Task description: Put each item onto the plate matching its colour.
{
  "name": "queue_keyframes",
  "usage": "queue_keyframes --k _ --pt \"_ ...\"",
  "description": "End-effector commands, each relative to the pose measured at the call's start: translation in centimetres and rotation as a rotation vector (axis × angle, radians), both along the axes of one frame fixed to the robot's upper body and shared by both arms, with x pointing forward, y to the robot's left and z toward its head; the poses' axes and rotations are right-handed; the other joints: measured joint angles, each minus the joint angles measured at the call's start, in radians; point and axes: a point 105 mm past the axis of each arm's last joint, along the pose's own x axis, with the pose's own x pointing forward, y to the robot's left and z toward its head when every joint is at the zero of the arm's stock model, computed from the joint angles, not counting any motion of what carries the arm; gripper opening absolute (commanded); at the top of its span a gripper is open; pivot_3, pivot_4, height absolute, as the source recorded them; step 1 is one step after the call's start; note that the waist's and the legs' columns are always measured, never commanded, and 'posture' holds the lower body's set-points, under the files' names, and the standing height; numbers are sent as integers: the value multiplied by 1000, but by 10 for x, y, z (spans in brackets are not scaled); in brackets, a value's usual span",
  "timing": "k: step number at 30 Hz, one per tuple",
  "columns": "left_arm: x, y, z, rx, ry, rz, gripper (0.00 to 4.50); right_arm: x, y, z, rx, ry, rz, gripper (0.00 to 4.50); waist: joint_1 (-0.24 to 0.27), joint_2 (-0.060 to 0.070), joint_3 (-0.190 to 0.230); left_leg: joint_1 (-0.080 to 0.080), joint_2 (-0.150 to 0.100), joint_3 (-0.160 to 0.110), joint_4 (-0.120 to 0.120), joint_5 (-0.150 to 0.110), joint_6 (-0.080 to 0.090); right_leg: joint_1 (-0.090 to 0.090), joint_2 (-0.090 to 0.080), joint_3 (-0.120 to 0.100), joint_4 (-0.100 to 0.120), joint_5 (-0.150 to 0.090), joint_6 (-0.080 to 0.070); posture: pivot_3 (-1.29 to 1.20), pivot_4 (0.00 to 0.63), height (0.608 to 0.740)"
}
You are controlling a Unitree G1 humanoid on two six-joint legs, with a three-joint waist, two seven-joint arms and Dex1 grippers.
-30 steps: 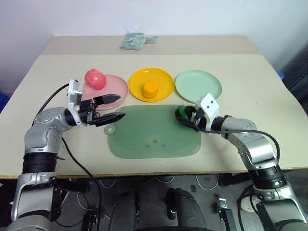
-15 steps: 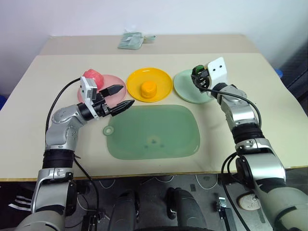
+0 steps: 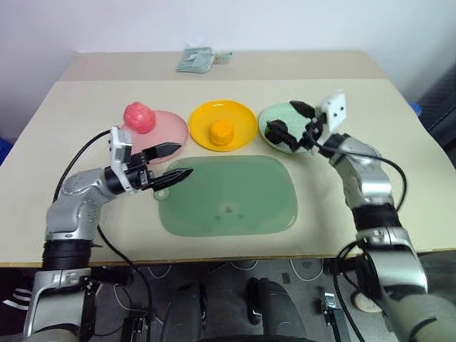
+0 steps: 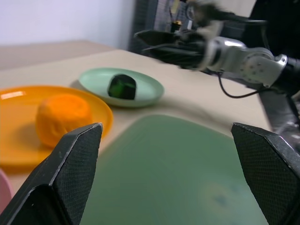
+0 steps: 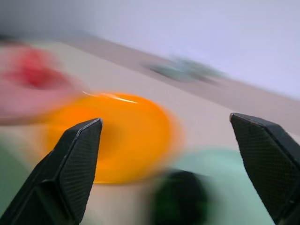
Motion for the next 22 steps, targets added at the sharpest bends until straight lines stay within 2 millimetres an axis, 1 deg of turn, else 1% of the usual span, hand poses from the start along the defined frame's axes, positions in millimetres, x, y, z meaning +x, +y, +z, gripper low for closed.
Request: queue_keyframes --k 1,3,5,7,10,15,19,22 --pt "-7 3 14 -6 -36 -49 4500 -45 9 26 -25 -56 169 4422 1 0 0 0 0 0 0 0 0 0 -1 0 0 0 0 0 150 740" --pt "-7 4 17 -12 -23 -63 4500 -62 3 25 -43 -22 191 4422 0 0 0 0 0 0 2 0 0 1 -1 0 -1 -1 -1 0 150 740" --pt "-9 -3 19 -25 -22 -92 4500 -73 -11 22 -66 9 173 4422 1 0 0 1 0 0 2 0 0 1 -1 0 -1 -2 -4 0 150 740" --pt "-11 -5 17 -33 -5 -115 4500 -84 -20 20 -98 35 164 4422 3 0 0 1 0 0 2 0 0 1 -1 0 -1 -2 -4 0 150 740" --pt "-11 -5 8 -37 25 -134 4500 -97 -22 16 -132 89 155 4422 0 0 0 1 -1 0 1 0 0 1 -1 0 -1 -2 -4 0 150 740" --pt "-10 -13 5 -58 35 -169 4500 -105 -22 18 -137 107 136 4422 0 0 0 1 0 0 1 0 0 1 0 0 -1 -2 -4 0 150 740" --pt "-5 -15 4 -67 15 -146 4500 -108 -24 19 -151 119 116 4422 4 0 0 1 -1 0 1 0 0 1 -1 0 -1 -2 -4 0 150 740" --pt "-9 -17 3 -101 43 -190 4500 -111 -27 20 -171 136 125 4422 6 -1 0 0 -1 0 1 0 0 1 -1 0 -2 -2 -4 0 150 740"
